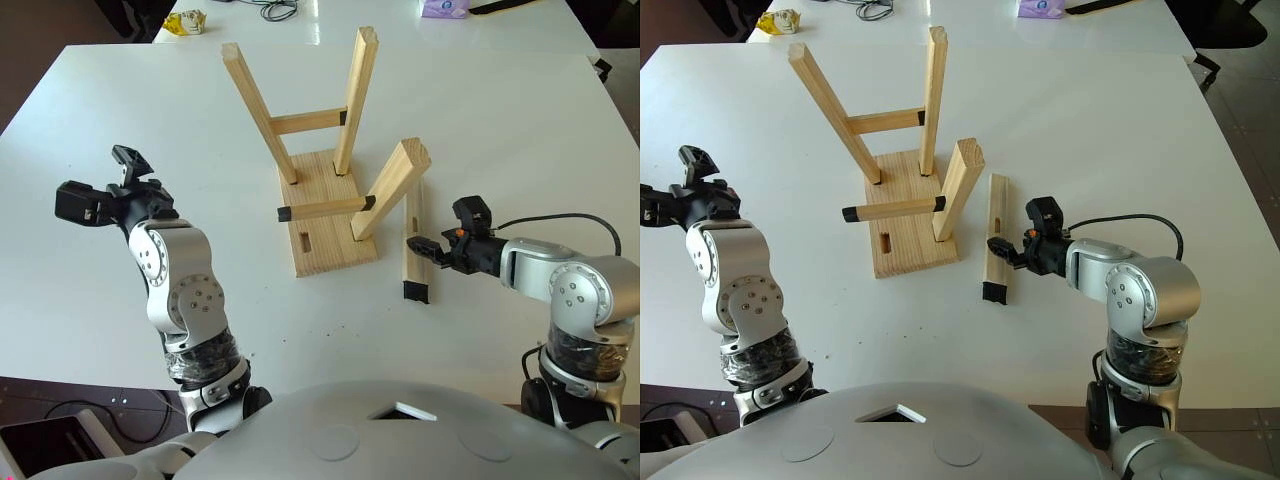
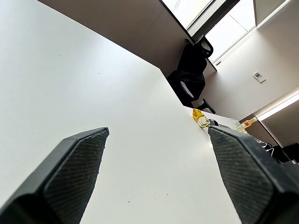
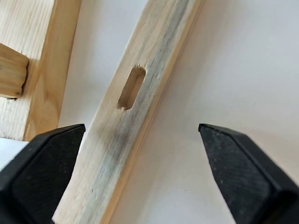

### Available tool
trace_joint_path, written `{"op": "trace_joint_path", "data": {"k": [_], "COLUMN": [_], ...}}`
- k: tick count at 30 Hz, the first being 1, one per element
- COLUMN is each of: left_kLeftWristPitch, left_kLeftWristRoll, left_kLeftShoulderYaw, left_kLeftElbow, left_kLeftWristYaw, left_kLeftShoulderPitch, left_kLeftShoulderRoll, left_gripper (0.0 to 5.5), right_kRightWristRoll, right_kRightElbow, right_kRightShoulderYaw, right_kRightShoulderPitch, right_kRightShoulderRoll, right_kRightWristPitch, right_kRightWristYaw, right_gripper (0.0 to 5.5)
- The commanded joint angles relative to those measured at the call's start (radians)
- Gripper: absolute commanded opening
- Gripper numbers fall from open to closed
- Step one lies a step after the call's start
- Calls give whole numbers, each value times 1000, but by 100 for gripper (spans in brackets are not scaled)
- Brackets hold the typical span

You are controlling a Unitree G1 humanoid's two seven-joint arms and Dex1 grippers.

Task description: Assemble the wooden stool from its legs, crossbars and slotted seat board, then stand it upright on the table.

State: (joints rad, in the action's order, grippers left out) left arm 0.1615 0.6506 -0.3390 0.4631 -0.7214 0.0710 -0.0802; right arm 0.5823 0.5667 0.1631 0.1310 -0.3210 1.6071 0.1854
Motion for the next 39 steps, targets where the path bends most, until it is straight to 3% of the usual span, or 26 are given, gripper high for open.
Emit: {"op": "trace_joint_path", "data": {"k": [1, 14, 33, 39], "left_kLeftWristPitch": [2, -9, -53, -67], "left_kLeftWristRoll": [3, 4, 0, 1], "left_kLeftShoulderYaw": [36, 66, 88, 92], "left_kLeftElbow": [-5, -17, -33, -49], "left_kLeftWristYaw": [-12, -13, -16, -14], "left_kLeftShoulderPitch": [-4, 3, -2, 5], "left_kLeftShoulderRoll": [-106, -107, -120, -114], "left_gripper": [395, 395, 395, 395], "right_kRightWristRoll": [81, 221, 84, 33], "right_kRightElbow": [-32, 22, 75, 27], "right_kRightShoulderYaw": [23, -107, -176, -232], "right_kRightShoulderPitch": [31, -45, -44, -70], "right_kRightShoulderRoll": [2, -126, -353, -344], "right_kRightWristPitch": [7, 7, -90, -180], "right_kRightWristYaw": [-72, -161, -6, 36], "right_gripper": [448, 448, 448, 423]}}
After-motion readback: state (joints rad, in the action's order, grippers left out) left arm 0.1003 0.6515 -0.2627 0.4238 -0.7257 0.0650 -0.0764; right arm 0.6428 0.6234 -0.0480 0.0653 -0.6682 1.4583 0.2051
